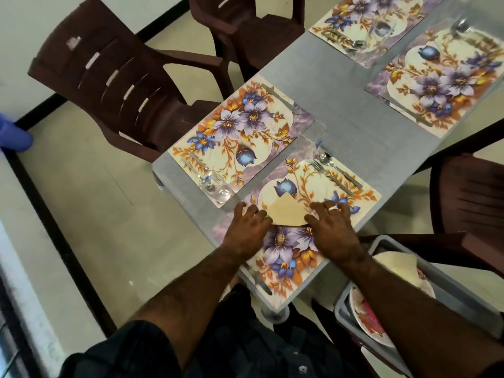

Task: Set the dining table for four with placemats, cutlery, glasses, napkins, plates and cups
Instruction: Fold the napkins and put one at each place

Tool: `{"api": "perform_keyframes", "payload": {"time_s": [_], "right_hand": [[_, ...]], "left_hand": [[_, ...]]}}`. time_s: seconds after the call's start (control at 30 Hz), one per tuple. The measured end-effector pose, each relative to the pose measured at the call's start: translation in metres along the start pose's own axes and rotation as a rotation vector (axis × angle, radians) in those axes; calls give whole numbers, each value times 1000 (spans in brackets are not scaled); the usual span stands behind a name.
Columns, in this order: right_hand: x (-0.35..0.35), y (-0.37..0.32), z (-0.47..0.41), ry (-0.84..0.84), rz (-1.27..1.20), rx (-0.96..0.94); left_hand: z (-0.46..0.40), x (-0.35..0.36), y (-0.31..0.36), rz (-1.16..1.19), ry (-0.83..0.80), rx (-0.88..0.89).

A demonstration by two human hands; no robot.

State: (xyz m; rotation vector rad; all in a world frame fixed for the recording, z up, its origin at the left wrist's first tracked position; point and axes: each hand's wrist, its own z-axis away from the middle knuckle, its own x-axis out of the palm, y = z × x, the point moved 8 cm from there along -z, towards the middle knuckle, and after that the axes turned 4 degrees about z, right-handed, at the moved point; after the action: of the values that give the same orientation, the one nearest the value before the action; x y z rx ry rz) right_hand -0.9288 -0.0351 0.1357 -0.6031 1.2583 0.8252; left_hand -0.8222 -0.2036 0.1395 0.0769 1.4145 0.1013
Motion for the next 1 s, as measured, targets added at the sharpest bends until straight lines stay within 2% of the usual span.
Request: {"api": "perform_keyframes", "payload": {"time_s": [0.07, 0.2, 0.33, 0.57, 0.87, 1.0], "right_hand": [[20, -4, 14, -86, -37, 46], [27, -41, 41, 23, -139, 2], [44, -67, 43, -36, -142, -28], [45, -63, 33, -46, -137, 46], [56, 4, 68, -92, -192, 217], [40, 8, 59, 13, -190, 177]], "left_hand": [[15, 20, 6, 24, -59, -39], [41, 36, 28, 87, -98, -76], [48, 55, 29, 67, -217, -180], [44, 42, 20, 65, -149, -209], [76, 48, -18, 78, -133, -328], [68, 27, -17, 143, 65, -262]]}}
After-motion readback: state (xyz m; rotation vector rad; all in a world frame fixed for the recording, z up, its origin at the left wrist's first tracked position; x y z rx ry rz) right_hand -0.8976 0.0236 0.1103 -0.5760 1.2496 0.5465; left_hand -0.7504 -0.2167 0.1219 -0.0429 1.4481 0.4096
